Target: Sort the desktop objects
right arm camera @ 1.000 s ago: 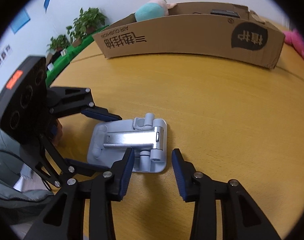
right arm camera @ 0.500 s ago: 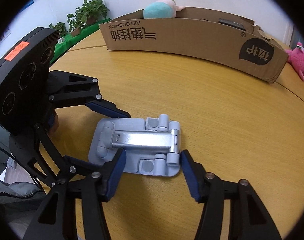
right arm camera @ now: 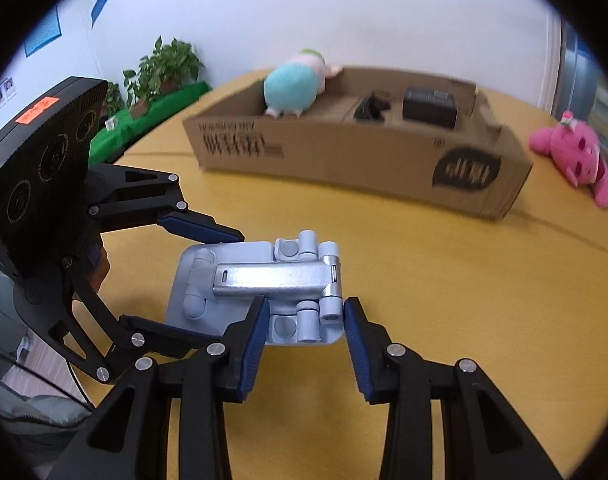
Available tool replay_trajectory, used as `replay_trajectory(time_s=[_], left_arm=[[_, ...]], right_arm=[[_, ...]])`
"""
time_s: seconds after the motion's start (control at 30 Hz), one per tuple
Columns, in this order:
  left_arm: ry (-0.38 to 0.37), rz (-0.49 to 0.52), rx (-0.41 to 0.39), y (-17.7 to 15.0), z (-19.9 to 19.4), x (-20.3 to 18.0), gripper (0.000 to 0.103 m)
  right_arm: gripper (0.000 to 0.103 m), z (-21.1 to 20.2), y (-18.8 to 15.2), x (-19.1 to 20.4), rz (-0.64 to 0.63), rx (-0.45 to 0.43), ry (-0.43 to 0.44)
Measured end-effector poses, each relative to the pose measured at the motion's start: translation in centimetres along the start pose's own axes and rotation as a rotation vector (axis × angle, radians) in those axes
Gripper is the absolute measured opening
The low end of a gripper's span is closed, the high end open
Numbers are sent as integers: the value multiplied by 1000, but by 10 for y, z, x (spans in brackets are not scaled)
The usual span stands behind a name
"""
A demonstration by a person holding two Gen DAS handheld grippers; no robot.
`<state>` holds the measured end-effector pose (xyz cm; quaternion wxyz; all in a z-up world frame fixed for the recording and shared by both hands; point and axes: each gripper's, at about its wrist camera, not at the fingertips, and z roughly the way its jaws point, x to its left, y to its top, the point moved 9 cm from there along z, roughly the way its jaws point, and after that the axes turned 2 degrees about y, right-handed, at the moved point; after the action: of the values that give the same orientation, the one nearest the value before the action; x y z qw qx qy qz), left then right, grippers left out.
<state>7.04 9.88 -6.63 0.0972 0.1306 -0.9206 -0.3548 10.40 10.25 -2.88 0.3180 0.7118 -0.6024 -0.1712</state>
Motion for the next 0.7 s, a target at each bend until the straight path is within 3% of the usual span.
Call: replay_trajectory(time_s=[0.37,0.4,0.43,0.47,0.5,0.53,0.6,0.7], left_arm=[[171,160,-112,93,-46,59,69],[209,165,-140,101,-51,67,48],[209,144,-154,113,-55,79,41],[216,127,-185,123,-60,88,22],[205,105,-201,134,-63,99,1],[158,95,-209,144,-64,106,0],[174,144,-219,155,-58,112,0],[192,159,-121,147,-21,125,0]], right_arm=[[37,-43,102,-20,-91,-183,-39],[37,-43,111,-22,-99,-193,-43],[35,-42,117,-24,-109,-192,-46],[21,-40,123,-25,-128,-193,-58],[17,-36,128,-26,-137,-184,-49],[1,-30,133,-24,-136,-170,-4],[1,-20,144,-24,-127,-178,40],[1,7,152,-36,-106,-149,17]])
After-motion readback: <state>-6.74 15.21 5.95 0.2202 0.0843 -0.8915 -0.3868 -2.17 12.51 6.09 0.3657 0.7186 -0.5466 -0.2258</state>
